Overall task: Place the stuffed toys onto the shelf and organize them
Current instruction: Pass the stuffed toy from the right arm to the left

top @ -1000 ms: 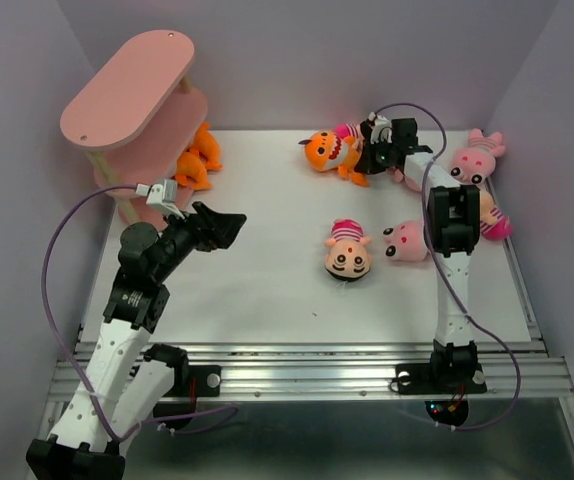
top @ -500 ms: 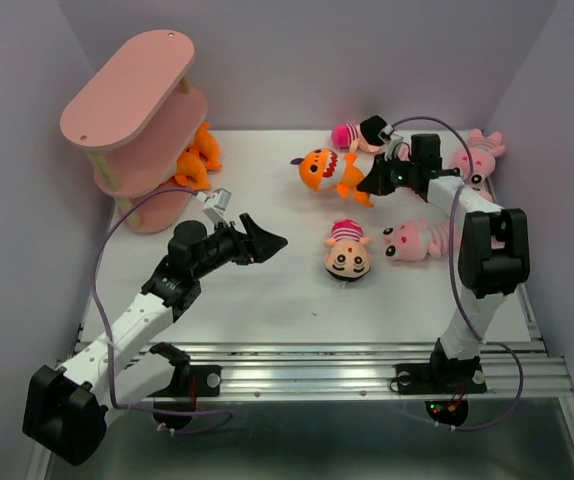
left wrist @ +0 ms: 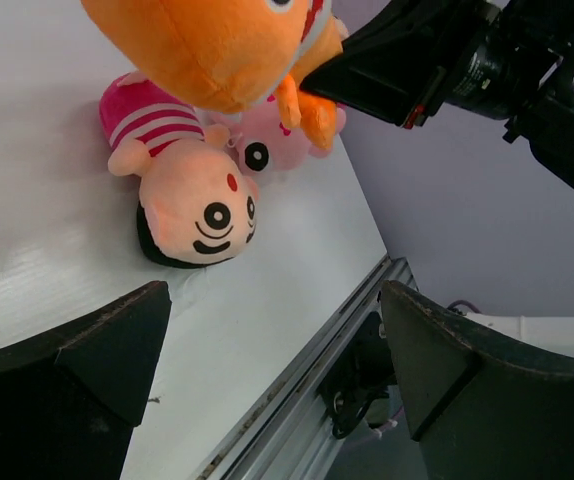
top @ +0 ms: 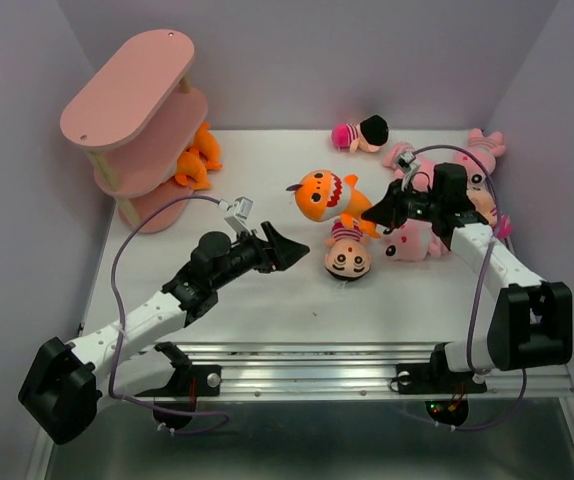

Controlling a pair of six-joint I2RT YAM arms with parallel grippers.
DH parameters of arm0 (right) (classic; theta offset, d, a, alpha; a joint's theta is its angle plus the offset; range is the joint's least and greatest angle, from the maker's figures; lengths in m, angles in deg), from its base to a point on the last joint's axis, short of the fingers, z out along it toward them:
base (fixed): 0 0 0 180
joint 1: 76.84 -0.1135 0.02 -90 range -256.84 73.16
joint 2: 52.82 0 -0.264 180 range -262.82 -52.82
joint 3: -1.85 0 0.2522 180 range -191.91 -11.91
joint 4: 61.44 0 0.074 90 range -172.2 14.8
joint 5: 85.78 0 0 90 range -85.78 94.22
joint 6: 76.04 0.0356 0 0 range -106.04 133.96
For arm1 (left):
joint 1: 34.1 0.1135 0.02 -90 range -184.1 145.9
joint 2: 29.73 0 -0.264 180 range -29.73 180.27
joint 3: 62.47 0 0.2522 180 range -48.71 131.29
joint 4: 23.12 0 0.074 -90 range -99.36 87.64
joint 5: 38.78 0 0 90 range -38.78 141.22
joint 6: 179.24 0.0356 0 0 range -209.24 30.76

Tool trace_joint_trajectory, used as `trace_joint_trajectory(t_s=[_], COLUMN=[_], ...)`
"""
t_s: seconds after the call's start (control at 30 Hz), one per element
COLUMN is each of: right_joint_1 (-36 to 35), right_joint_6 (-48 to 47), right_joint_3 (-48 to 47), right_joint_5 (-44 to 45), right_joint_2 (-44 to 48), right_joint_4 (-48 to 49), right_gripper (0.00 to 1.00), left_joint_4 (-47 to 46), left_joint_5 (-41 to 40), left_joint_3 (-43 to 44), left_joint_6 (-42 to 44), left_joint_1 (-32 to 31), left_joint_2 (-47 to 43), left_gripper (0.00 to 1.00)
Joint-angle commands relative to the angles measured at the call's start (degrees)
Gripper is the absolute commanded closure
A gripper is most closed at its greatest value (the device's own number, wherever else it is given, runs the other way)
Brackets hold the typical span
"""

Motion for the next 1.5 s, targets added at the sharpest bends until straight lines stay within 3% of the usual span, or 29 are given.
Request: trace_joint_trajectory(t_s=[0.0, 0.37, 0.73, 1.0, 1.17, 1.23, 1.27, 1.47], right_joint_1=[-0.5, -0.5, -0.5, -0.5, -0.5, -0.5, -0.5, -0.5], right_joint_6=[0.33, -1.34, -1.86, -9.33, -13.55, -15.04, -16.79, -22.51], right_joint_3=[3.67, 6.84, 7.19, 8.16, 7.99, 7.72, 7.63, 6.84], right_joint_5=[-3.12, -4.61, -8.3, -9.36, -12.34, -13.22, -13.57, -14.63], right_joint_2=[5.6, 10.88, 11.14, 12.11, 12.9, 13.51, 13.69, 13.78], right_joint_4=[2.62, -0.36, -1.86, -6.69, -9.76, -11.43, -13.0, -18.38], right_gripper=[0.97, 0.98, 0.98, 0.97, 0.97, 0.96, 0.96, 0.92], left_joint_4=[-6.05, -8.95, -9.84, -10.19, -10.19, -10.19, -10.19, -10.1], left_joint_5=[-4.5, -6.61, -9.07, -9.69, -11.36, -11.71, -11.71, -13.03], left_joint_3=[-0.56, -2.05, 2.77, 8.75, 10.08, 10.25, 10.43, 10.6], left_joint_6=[-1.79, -2.67, -1.53, -0.56, -1.43, -2.05, -2.05, -0.12], left_joint_1=[-2.83, -6.44, -7.49, -7.84, -7.93, -7.93, -7.93, -7.84], left_joint_2=[0.09, 1.5, 7.2, 12.03, 14.76, 16.08, 16.43, 17.49], left_gripper=[0.04, 0.03, 0.03, 0.04, 0.19, 0.32, 0.46, 0.83])
